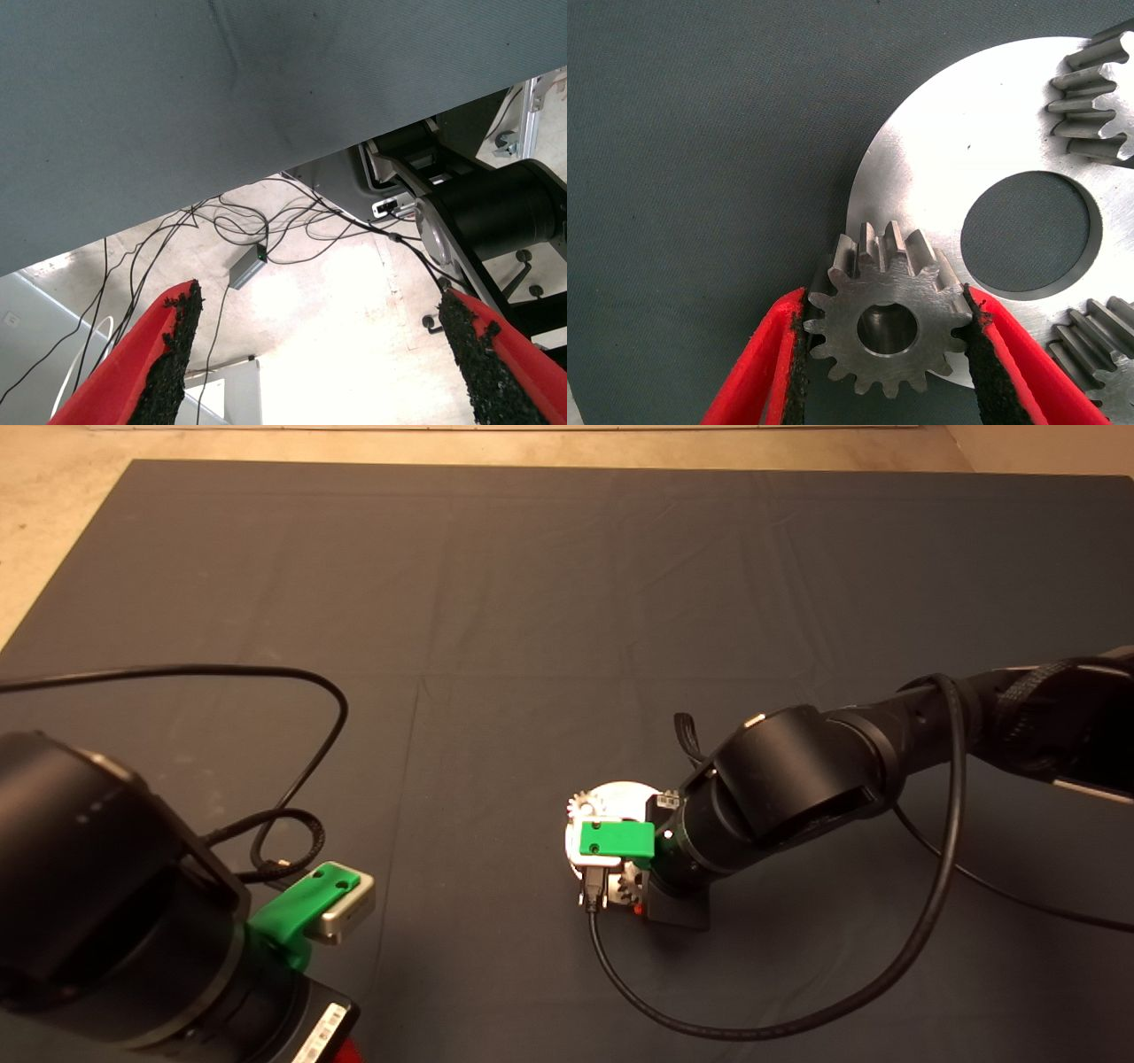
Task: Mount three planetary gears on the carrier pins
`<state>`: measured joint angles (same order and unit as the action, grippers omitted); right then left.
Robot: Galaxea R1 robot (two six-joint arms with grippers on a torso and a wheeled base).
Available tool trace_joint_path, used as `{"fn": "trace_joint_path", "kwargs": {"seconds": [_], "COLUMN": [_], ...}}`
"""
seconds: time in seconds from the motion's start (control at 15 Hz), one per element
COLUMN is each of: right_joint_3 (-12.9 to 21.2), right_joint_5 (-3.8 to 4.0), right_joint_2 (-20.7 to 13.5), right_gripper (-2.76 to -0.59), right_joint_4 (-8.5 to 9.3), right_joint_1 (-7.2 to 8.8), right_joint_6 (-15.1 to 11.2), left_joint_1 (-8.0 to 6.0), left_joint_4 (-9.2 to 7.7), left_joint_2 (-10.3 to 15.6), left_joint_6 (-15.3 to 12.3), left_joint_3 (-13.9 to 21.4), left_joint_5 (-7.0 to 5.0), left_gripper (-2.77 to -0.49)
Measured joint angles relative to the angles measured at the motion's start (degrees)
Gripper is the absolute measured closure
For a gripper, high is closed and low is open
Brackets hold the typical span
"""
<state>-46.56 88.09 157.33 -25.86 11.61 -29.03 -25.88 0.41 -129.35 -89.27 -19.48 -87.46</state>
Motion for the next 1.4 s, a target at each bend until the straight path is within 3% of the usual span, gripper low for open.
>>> {"fn": "trace_joint_path", "kwargs": {"seconds": [1.4], "right_joint_3": [0.00], "right_joint_5": [-0.02], "right_joint_2": [0.00], "right_gripper": [-1.07], "right_joint_4": [-0.10], "right_joint_1": [0.00], "right_joint_6": [0.04], "left_joint_1": [0.00], "left_joint_4": [0.00], "left_joint_2": [0.00], "left_joint_6": [0.00], "left_joint_3": [0.00], "left_joint_5": [0.00], "left_gripper": [-1.88]}}
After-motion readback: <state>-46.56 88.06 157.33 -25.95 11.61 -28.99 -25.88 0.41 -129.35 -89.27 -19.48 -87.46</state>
